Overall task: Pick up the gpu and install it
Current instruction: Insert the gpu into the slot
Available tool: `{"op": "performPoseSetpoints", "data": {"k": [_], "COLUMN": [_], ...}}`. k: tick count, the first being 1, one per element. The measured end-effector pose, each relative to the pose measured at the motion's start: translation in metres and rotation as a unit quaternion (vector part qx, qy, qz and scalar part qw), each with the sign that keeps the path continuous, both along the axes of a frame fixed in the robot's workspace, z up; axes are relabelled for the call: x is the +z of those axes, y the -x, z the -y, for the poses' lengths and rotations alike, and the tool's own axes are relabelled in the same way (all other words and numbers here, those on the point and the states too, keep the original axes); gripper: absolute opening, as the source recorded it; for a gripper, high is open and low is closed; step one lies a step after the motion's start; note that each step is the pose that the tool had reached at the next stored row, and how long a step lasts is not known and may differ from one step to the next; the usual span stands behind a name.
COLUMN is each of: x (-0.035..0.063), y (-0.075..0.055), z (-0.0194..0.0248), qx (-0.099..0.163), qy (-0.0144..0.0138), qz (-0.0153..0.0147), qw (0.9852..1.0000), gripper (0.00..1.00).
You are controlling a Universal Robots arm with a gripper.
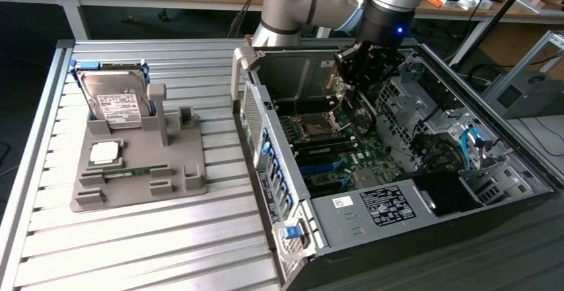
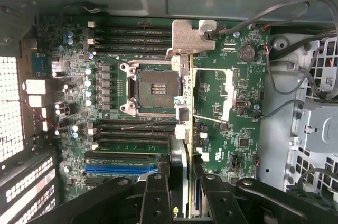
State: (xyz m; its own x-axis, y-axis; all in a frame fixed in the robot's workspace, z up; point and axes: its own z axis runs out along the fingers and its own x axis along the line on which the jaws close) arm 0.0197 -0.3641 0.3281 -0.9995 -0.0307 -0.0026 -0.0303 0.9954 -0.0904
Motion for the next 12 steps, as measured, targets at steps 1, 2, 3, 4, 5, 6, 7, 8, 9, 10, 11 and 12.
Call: {"op": "performPoseSetpoints", "data": {"k": [1, 2, 3, 4, 5, 6, 7, 8, 9, 10, 11, 12], "x": [0.0, 0.0, 0.0, 0.0, 0.0, 0.0, 0.0, 0.0, 0.0, 0.0, 0.0, 0.0], "y": [0.0, 0.0, 0.0, 0.0, 0.0, 0.0, 0.0, 0.0, 0.0, 0.0, 0.0, 0.0], "z": [0.0, 0.0, 0.0, 0.0, 0.0, 0.0, 0.0, 0.0, 0.0, 0.0, 0.0, 0.0], "qx": [0.002, 0.005, 0.008, 0.01, 0.012, 0.015, 0.017, 0.019, 0.021, 0.023, 0.025, 0.028], "qy": [0.0, 0.0, 0.0, 0.0, 0.0, 0.0, 0.0, 0.0, 0.0, 0.0, 0.0, 0.0], "qz": [0.0, 0.0, 0.0, 0.0, 0.0, 0.0, 0.0, 0.0, 0.0, 0.0, 0.0, 0.0], "qw": [1.0, 1.0, 1.0, 1.0, 0.9999, 0.9999, 0.9999, 0.9998, 0.9998, 0.9997, 0.9997, 0.9996], "gripper": [0.27, 0.27, 0.27, 0.27, 0.27, 0.27, 0.27, 0.27, 0.27, 0.27, 0.27, 0.27]}}
